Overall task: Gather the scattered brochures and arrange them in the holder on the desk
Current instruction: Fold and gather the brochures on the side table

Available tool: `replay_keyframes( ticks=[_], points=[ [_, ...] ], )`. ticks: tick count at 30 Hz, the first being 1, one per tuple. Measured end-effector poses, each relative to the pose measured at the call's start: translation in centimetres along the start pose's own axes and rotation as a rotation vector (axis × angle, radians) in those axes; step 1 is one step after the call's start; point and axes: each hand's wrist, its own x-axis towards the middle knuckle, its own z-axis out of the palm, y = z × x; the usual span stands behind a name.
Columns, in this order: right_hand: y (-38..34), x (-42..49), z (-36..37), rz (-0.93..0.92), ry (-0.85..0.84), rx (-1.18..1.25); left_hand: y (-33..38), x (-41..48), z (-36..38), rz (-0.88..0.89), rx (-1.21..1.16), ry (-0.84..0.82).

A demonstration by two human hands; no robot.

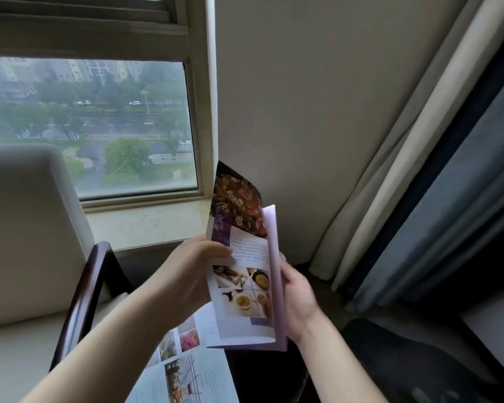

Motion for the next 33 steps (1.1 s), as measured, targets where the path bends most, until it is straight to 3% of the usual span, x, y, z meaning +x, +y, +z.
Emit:
replay_keyframes(
  ticks=[2, 5, 11, 14, 17, 20, 25, 29, 30, 32, 33],
  points=[
    [1.5, -0.2, 0.3, 0.037, -0.141, 0.069, 0.1, -0.1, -0.6, -0.069, -0.061, -0.030],
    [2.7, -0.9, 1.1, 0.009, -0.191, 0.128, 0.0, -0.1, -2.1, -0.179, -0.133, 0.003],
    [3.3, -0.9, 2.1, 0.045, -0.381, 0.058, -0.7, -0.7, -3.6, -0.120, -0.180, 0.073],
    [3.8, -0.3, 1.8, -0.033, -0.456, 0.006, -1.5, -1.1, -4.6, -0.214, -0.187, 0.037],
    [3.6, -0.5, 0.9, 0.071, -0.350, -0.086, -1.5, -1.7, -6.3, -0.224, -0.214, 0.075],
    [2.3, 0.0, -1.9, -0.021, -0.150, -0.139, -1.1, -2.3, -9.1, -0.186, -0.190, 0.146],
    [0.1, 0.1, -2.1, -0.087, 0.077, -0.453, -1.4, -2.7, -11.4, -0.181, -0.074, 0.117],
    [0.4, 0.5, -1.2, -0.195, 0.116, -0.482, -1.9, -1.4, -10.2, -0.082, -0.380, -0.264],
    [0.5, 0.7, -1.0, -0.221, 0.109, -0.477, -2.5, -0.8, -9.8, -0.045, -0.267, -0.209],
    [0.7, 0.8, -0.4, -0.264, 0.072, -0.471, -4.1, 0.3, -8.5, 0.099, 0.126, 0.131],
    [0.9, 0.8, 0.0, -0.269, 0.049, -0.478, -4.6, 0.8, -7.8, 0.114, 0.188, 0.223]
  ],
)
